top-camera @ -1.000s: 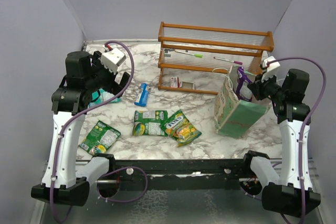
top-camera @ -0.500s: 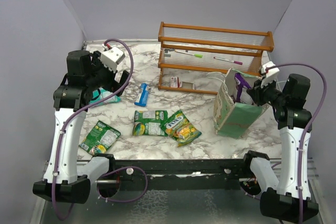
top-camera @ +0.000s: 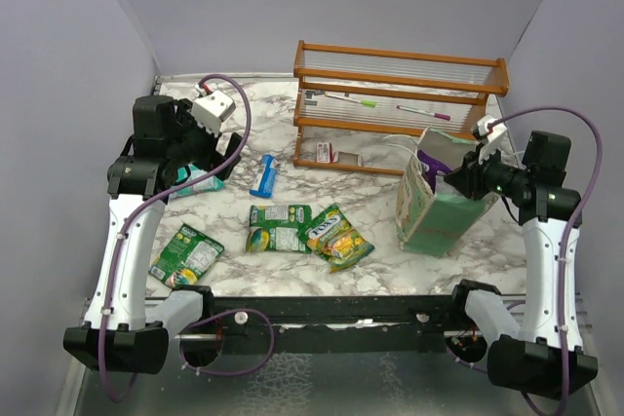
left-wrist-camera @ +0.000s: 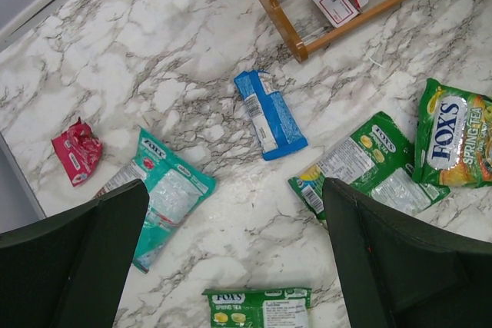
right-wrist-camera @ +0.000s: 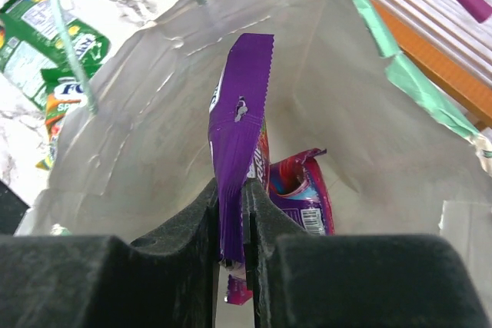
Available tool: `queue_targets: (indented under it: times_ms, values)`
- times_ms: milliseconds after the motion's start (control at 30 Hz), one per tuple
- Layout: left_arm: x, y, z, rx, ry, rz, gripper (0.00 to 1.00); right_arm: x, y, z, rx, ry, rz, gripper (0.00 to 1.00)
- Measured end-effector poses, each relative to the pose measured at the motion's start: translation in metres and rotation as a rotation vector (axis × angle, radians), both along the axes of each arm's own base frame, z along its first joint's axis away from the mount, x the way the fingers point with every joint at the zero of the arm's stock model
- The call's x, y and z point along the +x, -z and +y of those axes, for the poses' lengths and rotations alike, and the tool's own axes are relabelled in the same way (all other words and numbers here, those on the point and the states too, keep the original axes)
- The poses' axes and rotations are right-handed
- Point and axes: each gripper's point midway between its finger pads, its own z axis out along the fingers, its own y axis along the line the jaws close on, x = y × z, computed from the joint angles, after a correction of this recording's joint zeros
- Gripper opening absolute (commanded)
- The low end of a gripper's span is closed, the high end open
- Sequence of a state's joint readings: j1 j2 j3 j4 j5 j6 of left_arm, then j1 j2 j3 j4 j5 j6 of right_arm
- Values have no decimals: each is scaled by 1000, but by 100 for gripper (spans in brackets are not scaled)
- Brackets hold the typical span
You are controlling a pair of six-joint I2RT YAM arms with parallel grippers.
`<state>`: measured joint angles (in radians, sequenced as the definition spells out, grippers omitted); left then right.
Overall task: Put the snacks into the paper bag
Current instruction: Place the snack in the paper bag, then pick up the snack from the center of the board.
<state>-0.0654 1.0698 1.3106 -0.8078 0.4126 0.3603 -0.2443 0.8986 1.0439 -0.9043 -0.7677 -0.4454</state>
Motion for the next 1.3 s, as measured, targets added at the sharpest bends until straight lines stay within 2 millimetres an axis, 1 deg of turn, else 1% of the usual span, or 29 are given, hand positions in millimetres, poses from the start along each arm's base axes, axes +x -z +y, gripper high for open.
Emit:
queue_targets:
  times_ms: [233, 400, 533, 633, 767, 933, 1133, 1233, 1300]
  values:
    - [3, -1, 0, -1, 0, -12, 99, -3, -5, 9, 22, -82, 38, 23]
    - [9, 4, -1, -4, -2, 5, 99, -8, -7, 13, 32, -111, 48, 28]
    - [15, 12, -2, -7, -6, 31, 99, -8, -12, 13, 27, -124, 38, 36]
    - [17, 13, -2, -7, -6, 34, 99, -6, -16, 13, 28, -125, 41, 42]
    - [18, 14, -2, -7, -5, 25, 99, -1, -28, 12, 30, -116, 26, 50]
    - [13, 35, -1, 0, -3, 67, 99, 3, -47, 12, 34, -104, -13, 55]
    - [9, 61, -2, 1, 0, 137, 99, 5, -63, 12, 43, -92, -42, 57]
    - [10, 80, -6, -14, 19, 201, 96, 4, -68, 15, 58, -92, -51, 57]
    - [9, 99, -11, -28, 39, 263, 96, 2, -70, 16, 65, -89, -51, 57]
